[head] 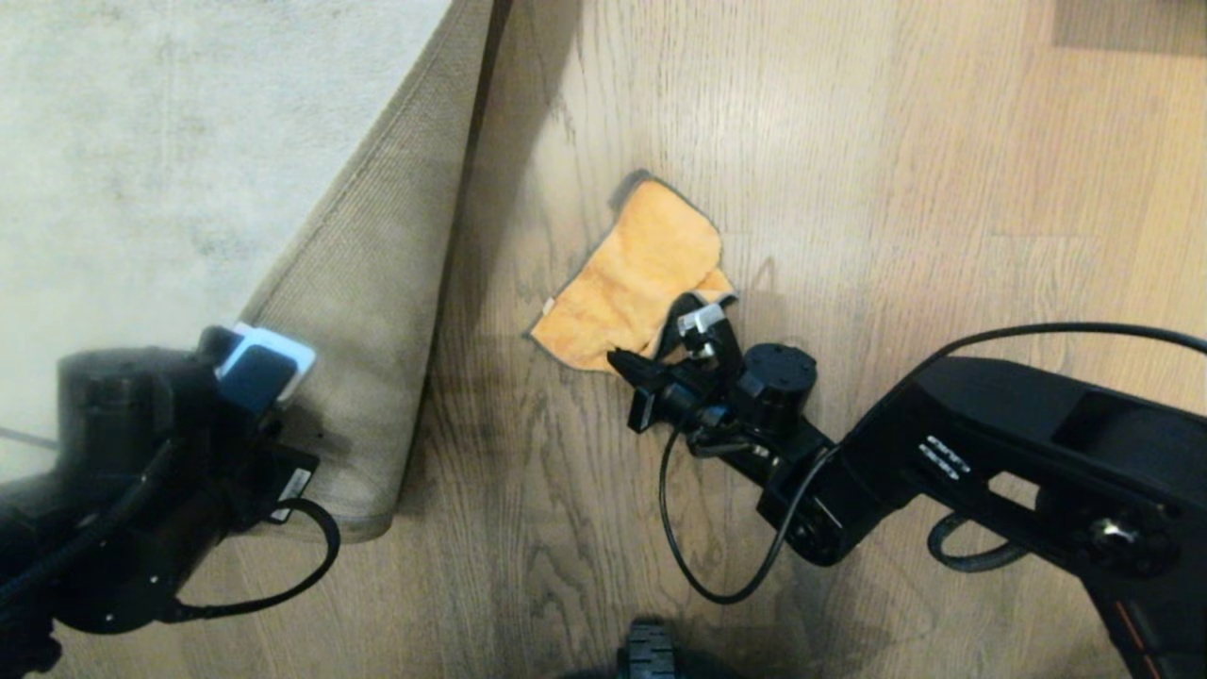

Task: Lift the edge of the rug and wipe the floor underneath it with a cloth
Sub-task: Wipe the floor under the carpet with a rag

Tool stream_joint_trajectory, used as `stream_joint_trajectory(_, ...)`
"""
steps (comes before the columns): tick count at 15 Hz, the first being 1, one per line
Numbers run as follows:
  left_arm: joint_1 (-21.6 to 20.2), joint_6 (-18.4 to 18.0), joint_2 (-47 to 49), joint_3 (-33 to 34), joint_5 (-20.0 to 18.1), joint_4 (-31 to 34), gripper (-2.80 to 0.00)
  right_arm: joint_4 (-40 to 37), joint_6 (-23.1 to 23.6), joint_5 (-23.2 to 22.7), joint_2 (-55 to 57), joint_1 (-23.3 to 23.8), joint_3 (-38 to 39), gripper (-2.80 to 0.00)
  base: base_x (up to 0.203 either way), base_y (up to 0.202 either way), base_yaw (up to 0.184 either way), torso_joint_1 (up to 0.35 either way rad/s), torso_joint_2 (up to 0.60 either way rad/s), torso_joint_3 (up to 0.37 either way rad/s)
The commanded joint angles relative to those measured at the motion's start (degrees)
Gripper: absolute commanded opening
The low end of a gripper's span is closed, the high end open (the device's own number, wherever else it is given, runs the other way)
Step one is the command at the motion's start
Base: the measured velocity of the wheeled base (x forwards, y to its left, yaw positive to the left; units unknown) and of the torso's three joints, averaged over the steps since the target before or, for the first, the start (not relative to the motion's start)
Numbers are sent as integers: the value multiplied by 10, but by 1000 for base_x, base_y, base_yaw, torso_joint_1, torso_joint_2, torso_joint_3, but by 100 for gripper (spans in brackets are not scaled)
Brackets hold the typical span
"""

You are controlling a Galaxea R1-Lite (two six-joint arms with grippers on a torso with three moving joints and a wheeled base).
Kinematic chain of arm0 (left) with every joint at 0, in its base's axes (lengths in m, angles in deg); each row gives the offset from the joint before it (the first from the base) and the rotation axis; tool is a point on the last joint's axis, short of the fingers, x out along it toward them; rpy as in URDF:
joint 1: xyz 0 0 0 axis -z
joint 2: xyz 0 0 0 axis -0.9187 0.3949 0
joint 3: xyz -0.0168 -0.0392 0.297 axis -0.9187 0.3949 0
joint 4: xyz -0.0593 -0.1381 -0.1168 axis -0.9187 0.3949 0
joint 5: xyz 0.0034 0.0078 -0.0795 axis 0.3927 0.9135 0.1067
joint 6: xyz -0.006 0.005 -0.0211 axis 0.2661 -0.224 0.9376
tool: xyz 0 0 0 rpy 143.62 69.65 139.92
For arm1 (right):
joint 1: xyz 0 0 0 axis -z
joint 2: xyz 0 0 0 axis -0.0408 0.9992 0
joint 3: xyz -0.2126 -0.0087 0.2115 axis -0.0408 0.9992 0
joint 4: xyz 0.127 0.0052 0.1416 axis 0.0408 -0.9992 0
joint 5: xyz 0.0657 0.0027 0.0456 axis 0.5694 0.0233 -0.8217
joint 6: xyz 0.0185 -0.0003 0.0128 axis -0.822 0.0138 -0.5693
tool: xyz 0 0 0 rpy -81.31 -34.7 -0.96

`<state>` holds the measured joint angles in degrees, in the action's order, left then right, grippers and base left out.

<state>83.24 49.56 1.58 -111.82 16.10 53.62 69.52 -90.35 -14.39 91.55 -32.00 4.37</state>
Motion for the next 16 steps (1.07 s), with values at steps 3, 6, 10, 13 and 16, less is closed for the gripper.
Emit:
stream_joint_trajectory(3,0,-1,2,0,2,-2,-280,33,0,-2,-24,-1,53,-280,0,0,0,0,0,0)
stream_joint_trajectory(6,0,-1,2,0,2,-2,-280,32,0,-2,-24,-1,51,0,0,0,0,0,0,0)
stream_joint_trajectory(10,0,-1,2,0,2,-2,-280,36,0,-2,-25,-1,48,0,0,0,0,0,0,0)
stream_joint_trajectory(13,0,-1,1,0,2,-2,-280,36,6,-3,-38,-1,49,0,0,0,0,0,0,0)
stream_joint_trajectory(16,0,-1,0,0,2,-2,-280,34,17,-3,-59,0,54,0,0,0,0,0,0,0)
